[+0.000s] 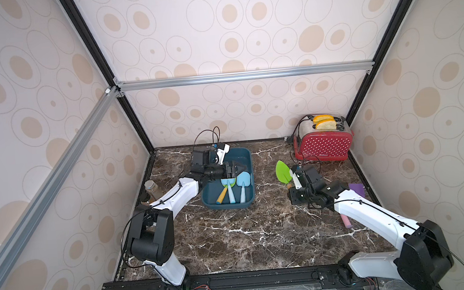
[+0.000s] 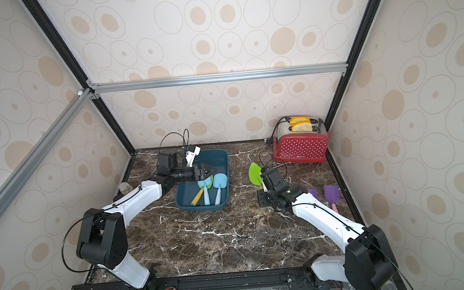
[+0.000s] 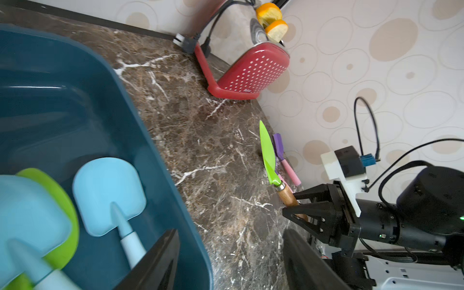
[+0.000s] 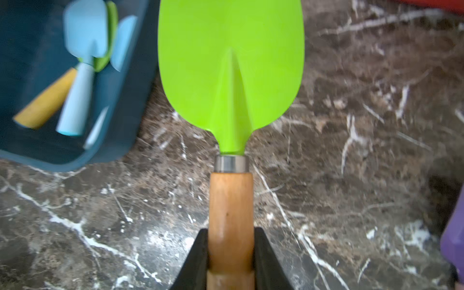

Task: Put the shovel into the storage box
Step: Pick up the shovel from the center of the board.

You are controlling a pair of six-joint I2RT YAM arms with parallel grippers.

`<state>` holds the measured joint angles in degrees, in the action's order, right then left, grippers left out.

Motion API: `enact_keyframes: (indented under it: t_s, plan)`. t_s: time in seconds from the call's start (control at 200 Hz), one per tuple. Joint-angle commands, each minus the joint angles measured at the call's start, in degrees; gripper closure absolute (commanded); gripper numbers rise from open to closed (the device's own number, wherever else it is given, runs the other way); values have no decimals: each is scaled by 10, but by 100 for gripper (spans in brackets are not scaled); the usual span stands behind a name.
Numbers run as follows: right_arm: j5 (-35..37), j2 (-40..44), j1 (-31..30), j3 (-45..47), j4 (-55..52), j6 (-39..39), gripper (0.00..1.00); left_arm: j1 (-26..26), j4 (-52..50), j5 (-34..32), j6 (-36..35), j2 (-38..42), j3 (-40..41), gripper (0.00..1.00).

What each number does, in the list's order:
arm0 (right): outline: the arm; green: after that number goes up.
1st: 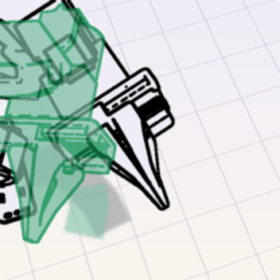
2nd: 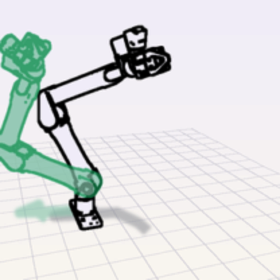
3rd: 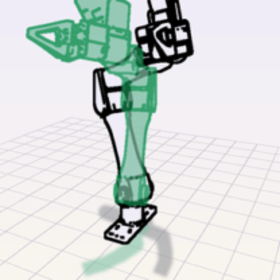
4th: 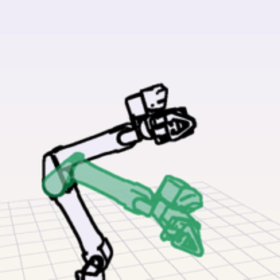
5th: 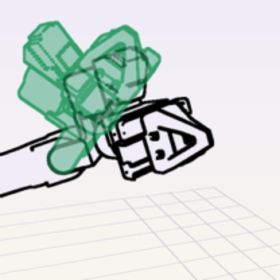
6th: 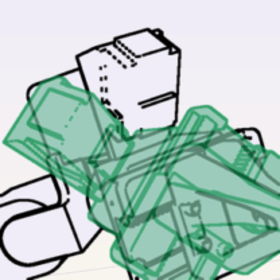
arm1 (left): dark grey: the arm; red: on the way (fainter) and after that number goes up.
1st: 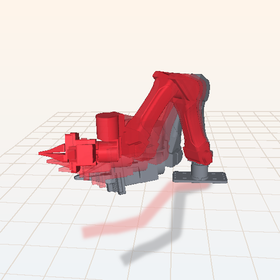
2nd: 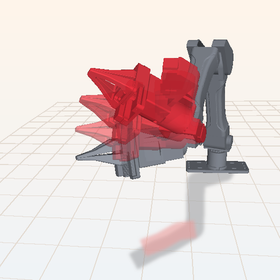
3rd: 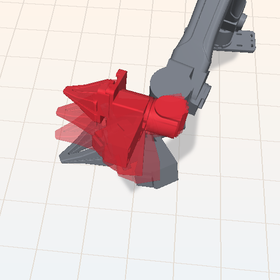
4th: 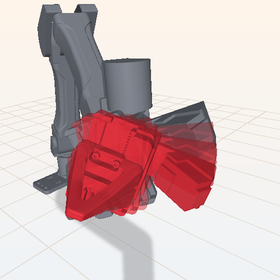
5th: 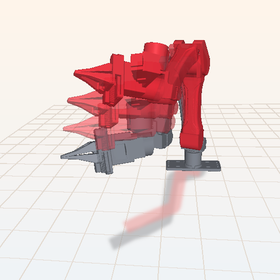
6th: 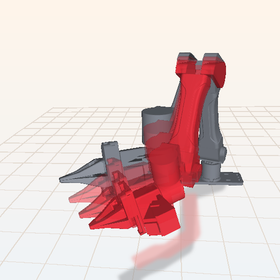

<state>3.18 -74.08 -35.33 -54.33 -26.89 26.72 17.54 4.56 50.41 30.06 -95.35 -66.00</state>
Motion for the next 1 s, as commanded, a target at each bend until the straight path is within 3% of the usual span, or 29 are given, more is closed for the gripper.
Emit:
enact_keyframes:
  t_s: [0.0, 0.566, 0.992]
  plan:
    - [8, -28, -25, -52, -1, -43, 100, 3, 102, 22, 70, -7, 14, 31]
    - [-17, -128, -107, -183, 26, -76, 100, 9, 173, 9, 126, -12, 29, 37]
    - [-11, -141, -126, -205, 25, -86, 100, 9, 197, 9, 146, -31, 29, 87]
